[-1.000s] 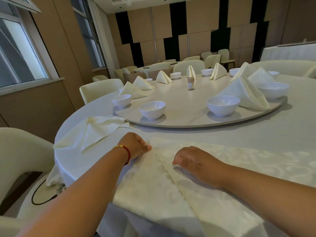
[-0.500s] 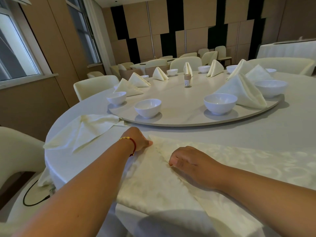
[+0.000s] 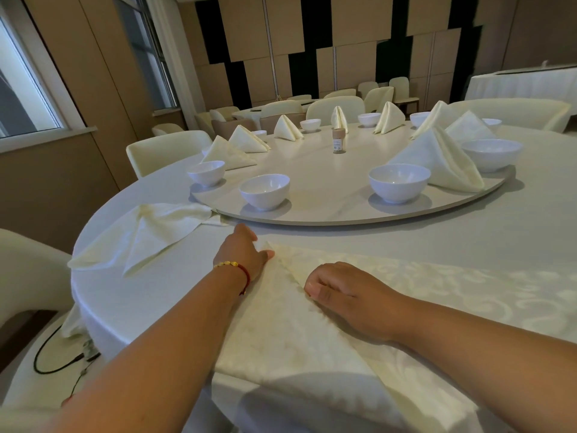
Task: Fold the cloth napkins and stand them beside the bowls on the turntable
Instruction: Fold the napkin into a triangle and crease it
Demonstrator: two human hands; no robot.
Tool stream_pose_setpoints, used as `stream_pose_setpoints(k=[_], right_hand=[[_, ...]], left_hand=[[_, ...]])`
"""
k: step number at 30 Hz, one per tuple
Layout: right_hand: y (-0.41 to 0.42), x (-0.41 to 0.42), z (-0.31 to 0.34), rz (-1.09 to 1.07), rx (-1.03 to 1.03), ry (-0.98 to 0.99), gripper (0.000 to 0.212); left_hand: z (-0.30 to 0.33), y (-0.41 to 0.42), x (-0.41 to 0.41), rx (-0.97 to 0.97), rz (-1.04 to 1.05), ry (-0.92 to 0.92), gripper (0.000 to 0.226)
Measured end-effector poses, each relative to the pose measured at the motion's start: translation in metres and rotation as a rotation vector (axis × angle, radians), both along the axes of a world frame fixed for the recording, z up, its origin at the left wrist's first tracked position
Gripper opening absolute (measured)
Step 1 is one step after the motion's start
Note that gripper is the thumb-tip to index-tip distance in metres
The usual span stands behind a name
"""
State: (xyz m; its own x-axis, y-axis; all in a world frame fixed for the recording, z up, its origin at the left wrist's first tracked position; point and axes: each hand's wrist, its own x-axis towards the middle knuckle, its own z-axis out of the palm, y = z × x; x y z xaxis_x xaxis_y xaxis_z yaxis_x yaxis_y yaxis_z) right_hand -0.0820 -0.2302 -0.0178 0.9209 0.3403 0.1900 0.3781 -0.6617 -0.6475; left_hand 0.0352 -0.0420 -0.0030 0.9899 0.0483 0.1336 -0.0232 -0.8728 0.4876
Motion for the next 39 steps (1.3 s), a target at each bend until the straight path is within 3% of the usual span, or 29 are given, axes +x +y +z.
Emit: stream_pose_setpoints(k=[3,6,10,17,24,27,29,31,34,39], right_hand=[[0.002,-0.009,0.008,-0.057,0.013,0.061,0.024],[0.004,-0.018,0.028,0.013,-0.112,0.005,0.041],[0.023,-0.022,0.049,0.294,-0.252,0.002,0.048],[0.031,-0.026,0.019,0.546,-0.52,0.013,0.071],[0.003,-0.06,0.022,0.632,-0.666,-0.004,0.074],[-0.007,-0.065,0.024,0.635,-0.514,0.104,0.07],[-0.017,-0.061,0.029,0.541,-0.272,0.193,0.066],[-0.031,-0.05,0.037,0.306,-0.125,0.185,0.057],[-0.064,-0.015,0.044,-0.062,-0.281,-0.008,0.031],[-0.108,0.033,0.033,-0.352,-0.476,0.168,0.037]], left_hand=[[-0.012,-0.002,-0.006,-0.017,-0.04,-0.138,0.014],[-0.014,-0.002,-0.006,-0.016,-0.066,-0.131,0.007],[-0.013,0.001,-0.004,-0.048,-0.096,-0.104,0.011],[-0.012,0.008,-0.014,-0.011,-0.176,-0.081,0.008],[-0.017,0.012,-0.026,0.25,-0.231,-0.086,0.039],[-0.017,0.011,-0.029,0.319,-0.257,-0.083,0.048],[-0.017,0.01,-0.029,0.339,-0.264,-0.055,0.053],[-0.018,0.01,-0.028,0.362,-0.261,-0.036,0.058],[-0.018,0.009,-0.028,0.37,-0.253,-0.029,0.061],[-0.017,0.01,-0.029,0.336,-0.243,-0.02,0.06]])
